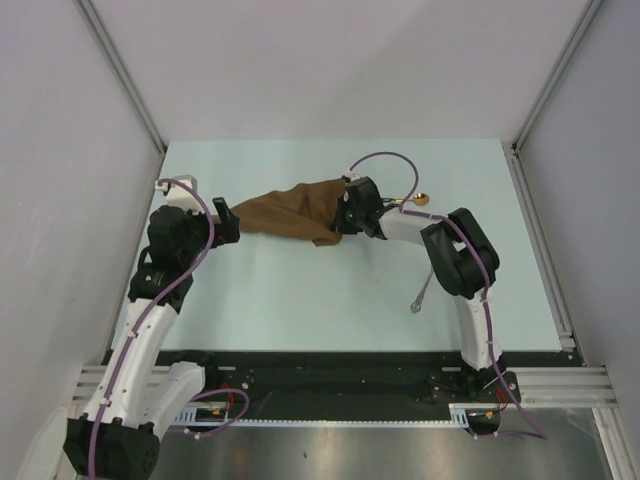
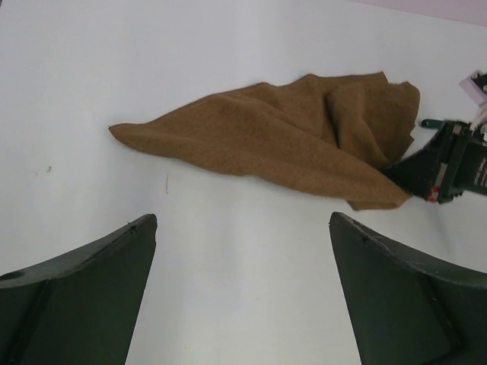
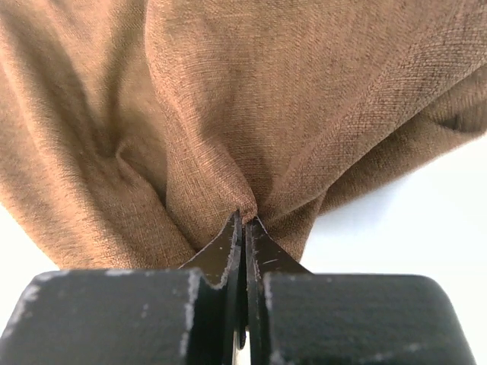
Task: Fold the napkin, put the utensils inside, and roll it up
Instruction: Move the napkin to the centre of the board
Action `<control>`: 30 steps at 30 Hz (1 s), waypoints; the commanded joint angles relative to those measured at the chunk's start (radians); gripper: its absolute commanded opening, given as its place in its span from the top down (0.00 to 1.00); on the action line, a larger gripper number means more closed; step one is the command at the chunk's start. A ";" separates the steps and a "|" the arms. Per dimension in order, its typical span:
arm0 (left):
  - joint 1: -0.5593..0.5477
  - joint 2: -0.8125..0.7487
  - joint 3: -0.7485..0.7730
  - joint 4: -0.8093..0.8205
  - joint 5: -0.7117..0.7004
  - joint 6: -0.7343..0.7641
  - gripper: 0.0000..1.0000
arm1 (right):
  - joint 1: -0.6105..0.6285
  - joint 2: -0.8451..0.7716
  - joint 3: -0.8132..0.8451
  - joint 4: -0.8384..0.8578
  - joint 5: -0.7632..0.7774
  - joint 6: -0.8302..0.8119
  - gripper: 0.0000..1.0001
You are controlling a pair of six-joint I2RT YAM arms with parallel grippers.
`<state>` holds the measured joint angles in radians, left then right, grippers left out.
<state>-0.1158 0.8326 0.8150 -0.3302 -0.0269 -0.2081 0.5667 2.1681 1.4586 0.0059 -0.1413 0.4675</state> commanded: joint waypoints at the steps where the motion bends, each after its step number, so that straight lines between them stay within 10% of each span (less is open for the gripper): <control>1: -0.004 0.011 -0.026 0.049 0.019 -0.129 0.00 | 0.036 -0.225 -0.177 -0.020 0.027 -0.050 1.00; 10: -0.073 0.178 -0.100 0.134 -0.013 -0.258 0.01 | 0.187 -0.641 -0.624 -0.237 0.247 -0.055 1.00; 12: -0.073 0.224 -0.094 0.103 -0.057 -0.254 0.03 | 0.187 -0.718 -0.667 -0.277 0.252 -0.021 0.84; 18: -0.071 0.240 -0.180 0.022 -0.249 -0.356 0.05 | 0.174 -0.795 -0.623 -0.310 0.296 -0.018 0.46; 30: 0.023 0.109 -0.392 -0.066 -0.426 -0.691 0.26 | 0.091 -0.748 -0.458 -0.342 0.212 -0.076 0.43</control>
<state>-0.1673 0.9413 0.4641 -0.4099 -0.4171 -0.7967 0.6815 1.4288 0.9756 -0.3244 0.0898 0.4103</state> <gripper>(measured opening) 0.763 0.562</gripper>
